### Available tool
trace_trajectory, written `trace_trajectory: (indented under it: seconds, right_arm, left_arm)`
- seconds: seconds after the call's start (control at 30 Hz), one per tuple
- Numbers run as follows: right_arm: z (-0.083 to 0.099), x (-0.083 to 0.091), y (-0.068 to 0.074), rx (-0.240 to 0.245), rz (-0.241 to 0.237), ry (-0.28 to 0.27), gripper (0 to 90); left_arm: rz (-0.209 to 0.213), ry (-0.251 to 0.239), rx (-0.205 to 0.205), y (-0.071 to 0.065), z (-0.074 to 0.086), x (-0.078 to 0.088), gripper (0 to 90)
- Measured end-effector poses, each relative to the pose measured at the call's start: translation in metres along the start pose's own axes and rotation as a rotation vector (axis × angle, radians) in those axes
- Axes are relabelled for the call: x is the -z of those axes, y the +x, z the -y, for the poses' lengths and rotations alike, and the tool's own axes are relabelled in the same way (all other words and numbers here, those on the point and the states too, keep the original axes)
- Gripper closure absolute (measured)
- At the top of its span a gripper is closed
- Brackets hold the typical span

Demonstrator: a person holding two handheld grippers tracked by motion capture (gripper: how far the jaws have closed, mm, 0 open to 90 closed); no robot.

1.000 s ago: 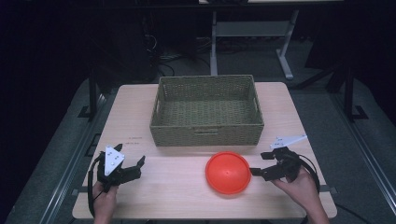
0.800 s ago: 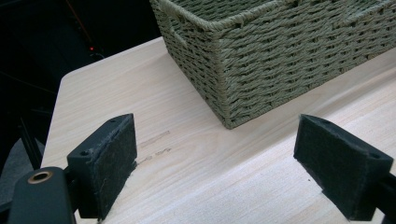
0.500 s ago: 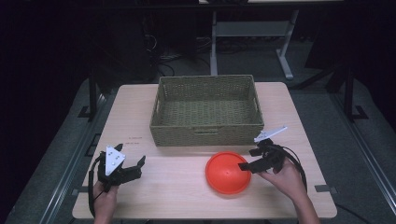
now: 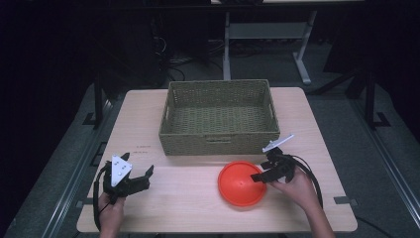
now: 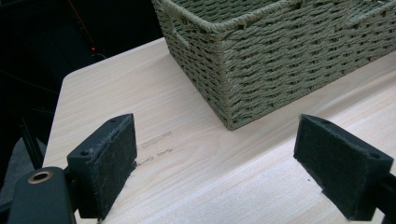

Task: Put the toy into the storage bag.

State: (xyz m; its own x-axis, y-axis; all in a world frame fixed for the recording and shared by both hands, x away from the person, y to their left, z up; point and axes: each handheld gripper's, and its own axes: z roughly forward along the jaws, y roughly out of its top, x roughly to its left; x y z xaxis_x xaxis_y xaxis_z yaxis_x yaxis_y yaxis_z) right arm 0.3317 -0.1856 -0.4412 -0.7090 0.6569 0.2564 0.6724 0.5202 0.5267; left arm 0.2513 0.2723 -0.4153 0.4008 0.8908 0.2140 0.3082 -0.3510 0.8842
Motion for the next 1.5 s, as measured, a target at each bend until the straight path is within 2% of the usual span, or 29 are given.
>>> trace_trajectory:
  seconds: [0.1, 0.2, 0.23, 0.37, 0.53, 0.77, 0.93, 0.97, 1.17, 1.23, 1.27, 1.4, 1.5]
  right_arm:
    - [-0.001, -0.002, -0.002, 0.001, 0.005, 0.014, 37.1]
    - [-0.001, -0.002, -0.003, 0.003, 0.000, 0.012, 39.9]
    - [-0.001, -0.002, -0.005, -0.009, -0.002, 0.000, 43.5]
    - [0.000, -0.002, -0.008, -0.026, -0.002, 0.003, 45.6]
    - [-0.001, -0.004, -0.010, -0.022, -0.003, 0.009, 48.6]
    - [0.000, -0.008, -0.015, -0.041, -0.034, 0.018, 49.5]
    - [-0.001, -0.010, -0.015, -0.041, -0.034, 0.016, 51.1]
    - [-0.001, -0.011, -0.015, -0.042, -0.047, 0.016, 51.9]
    - [-0.001, -0.014, -0.015, -0.043, -0.055, 0.017, 53.8]
    - [0.000, -0.014, -0.016, -0.047, -0.063, 0.014, 55.5]
    - [0.000, -0.014, -0.016, -0.042, -0.066, 0.019, 59.9]
    - [0.000, -0.012, -0.015, -0.040, -0.060, 0.018, 63.0]
    - [0.000, -0.007, -0.014, -0.035, -0.061, -0.003, 68.3]
  left_arm:
    - [0.001, 0.002, -0.003, 0.000, 0.000, 0.000, 12.7]
    - [0.001, 0.007, -0.004, -0.001, 0.000, -0.001, 12.7]
    - [0.003, 0.013, -0.008, 0.000, 0.000, -0.001, 12.7]
    - [0.002, 0.013, -0.006, 0.000, 0.000, -0.001, 12.7]
    - [0.001, 0.014, -0.005, -0.001, 0.000, -0.002, 12.8]
    - [-0.001, 0.014, -0.010, -0.001, 0.000, -0.002, 12.7]
    - [0.000, 0.014, -0.016, -0.001, 0.000, -0.001, 12.7]
    - [-0.001, 0.015, -0.020, -0.001, 0.000, -0.001, 12.7]
    - [-0.001, 0.013, -0.015, -0.001, 0.000, -0.001, 12.8]
    - [0.000, 0.017, -0.021, -0.002, 0.000, -0.001, 12.7]
    - [0.000, 0.016, -0.021, -0.002, 0.000, -0.001, 12.8]
    - [-0.001, 0.014, -0.016, -0.001, 0.000, -0.001, 12.8]
    - [-0.002, 0.014, -0.016, -0.001, 0.000, -0.001, 12.7]
